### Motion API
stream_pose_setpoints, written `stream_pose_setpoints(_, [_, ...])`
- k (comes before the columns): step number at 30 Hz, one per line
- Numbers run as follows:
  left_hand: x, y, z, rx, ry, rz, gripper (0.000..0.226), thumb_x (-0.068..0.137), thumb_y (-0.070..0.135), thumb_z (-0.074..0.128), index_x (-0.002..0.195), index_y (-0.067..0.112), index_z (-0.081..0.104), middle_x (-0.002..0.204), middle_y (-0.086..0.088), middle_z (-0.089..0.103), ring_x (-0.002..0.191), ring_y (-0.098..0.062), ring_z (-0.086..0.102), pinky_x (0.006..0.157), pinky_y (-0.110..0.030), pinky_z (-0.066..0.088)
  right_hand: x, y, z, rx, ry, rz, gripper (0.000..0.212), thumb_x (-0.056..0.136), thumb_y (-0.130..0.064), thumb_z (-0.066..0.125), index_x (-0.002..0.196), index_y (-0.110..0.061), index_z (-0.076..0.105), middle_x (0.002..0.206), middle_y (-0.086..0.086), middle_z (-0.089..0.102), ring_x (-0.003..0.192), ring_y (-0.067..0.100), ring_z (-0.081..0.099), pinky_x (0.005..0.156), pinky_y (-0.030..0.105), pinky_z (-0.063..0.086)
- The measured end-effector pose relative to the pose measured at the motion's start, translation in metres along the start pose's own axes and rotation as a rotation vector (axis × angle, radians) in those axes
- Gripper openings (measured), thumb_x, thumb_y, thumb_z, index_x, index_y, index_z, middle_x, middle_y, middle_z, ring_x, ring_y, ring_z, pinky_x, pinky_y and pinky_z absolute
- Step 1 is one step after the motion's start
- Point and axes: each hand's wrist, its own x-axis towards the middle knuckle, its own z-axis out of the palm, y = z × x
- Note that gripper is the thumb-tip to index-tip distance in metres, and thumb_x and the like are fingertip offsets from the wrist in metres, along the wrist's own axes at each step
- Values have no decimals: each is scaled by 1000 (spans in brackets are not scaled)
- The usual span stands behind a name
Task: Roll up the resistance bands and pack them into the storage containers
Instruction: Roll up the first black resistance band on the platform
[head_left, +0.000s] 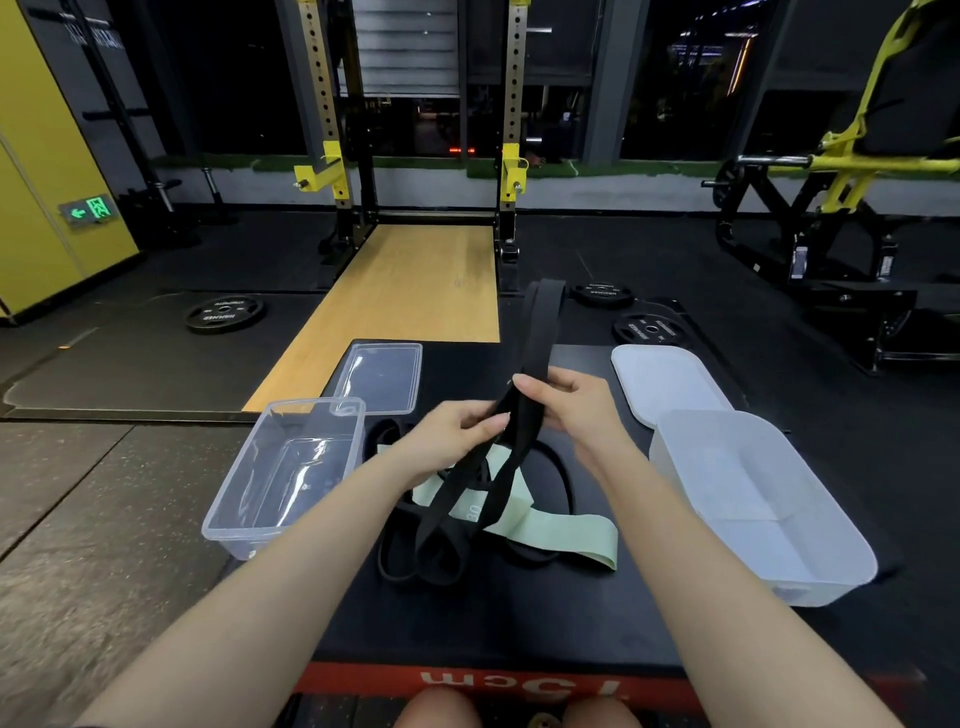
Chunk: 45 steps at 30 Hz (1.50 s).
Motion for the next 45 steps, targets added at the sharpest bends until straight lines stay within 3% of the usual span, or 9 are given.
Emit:
stream_pose_setpoints(3, [0, 5, 17, 38, 40, 9, 12, 96, 29, 50, 92, 25, 60, 84, 9, 63, 79, -5, 58, 76, -20, 46, 3, -10, -1, -1, 27, 10, 10, 80, -14, 74, 90, -11, 72, 84, 6, 74, 78, 19, 72, 64, 24, 55])
stream_pose_setpoints(12, [12, 46, 30, 115, 219, 138, 25, 93, 28, 54, 113, 14, 60, 106, -1, 68, 102, -20, 63, 93, -36, 48, 5, -52, -9, -16, 129, -54, 27, 79, -19, 76, 95, 2, 69, 95, 18, 72, 83, 25, 71, 70, 31, 59])
stream_pose_setpoints(20, [24, 62, 37, -206, 90, 79, 32, 97, 26, 50, 119, 4, 58, 113, -13, 67, 106, -27, 64, 100, -46, 46, -4, -76, -25, -91, 15, -97, 38, 90, -27, 64, 102, 8, 66, 107, 30, 64, 87, 35, 61, 88, 64, 42])
stream_pose_setpoints(26, [34, 46, 63, -414, -40, -88, 36, 98, 19, 46, 125, -4, 54, 121, -21, 61, 111, -31, 60, 99, -40, 47, -4, -49, -47, -149, 44, 4, 18, 92, -15, 59, 95, 0, 69, 90, 19, 68, 80, 29, 60, 70, 36, 47])
stream_pose_setpoints(31, [56, 35, 87, -538, -65, -224, 34, 97, 13, 48, 126, -5, 52, 120, -20, 60, 110, -30, 59, 97, -38, 48, 12, -16, -74, -213, 142, 86, 18, 91, -14, 61, 80, -4, 71, 75, 10, 72, 70, 19, 68, 77, 35, 54])
stream_pose_setpoints(35, [84, 20, 113, -532, -10, -285, 30, 97, 4, 46, 125, -3, 53, 112, -16, 63, 101, -26, 61, 92, -35, 49, 38, 12, -101, -333, 240, 117, 44, 84, -22, 65, 91, 20, 56, 91, 33, 66, 90, 46, 64, 86, 52, 54])
stream_pose_setpoints(38, [107, 5, 131, -514, 16, -344, 27, 96, 0, 44, 122, -3, 54, 94, -8, 64, 90, -20, 60, 80, -27, 49, 59, 38, -118, -439, 283, 173, 37, 82, -25, 66, 75, 10, 54, 76, 28, 62, 71, 35, 61, 72, 37, 53])
stream_pose_setpoints(42, [136, -13, 152, -469, 47, -421, 29, 95, -2, 43, 123, -4, 51, 99, -11, 61, 97, -25, 56, 75, -29, 49, 76, 56, -126, -596, 297, 246, 39, 86, -21, 64, 61, 0, 43, 59, 22, 43, 62, 21, 41, 58, 29, 33])
stream_pose_setpoints(45, [155, -29, 160, -348, 59, -406, 29, 94, 0, 45, 122, -2, 52, 114, -17, 61, 106, -31, 59, 91, -38, 50, 90, 73, -128, -684, 280, 294, 29, 89, -17, 60, 65, -6, 48, 66, 12, 48, 66, 21, 43, 59, 29, 32])
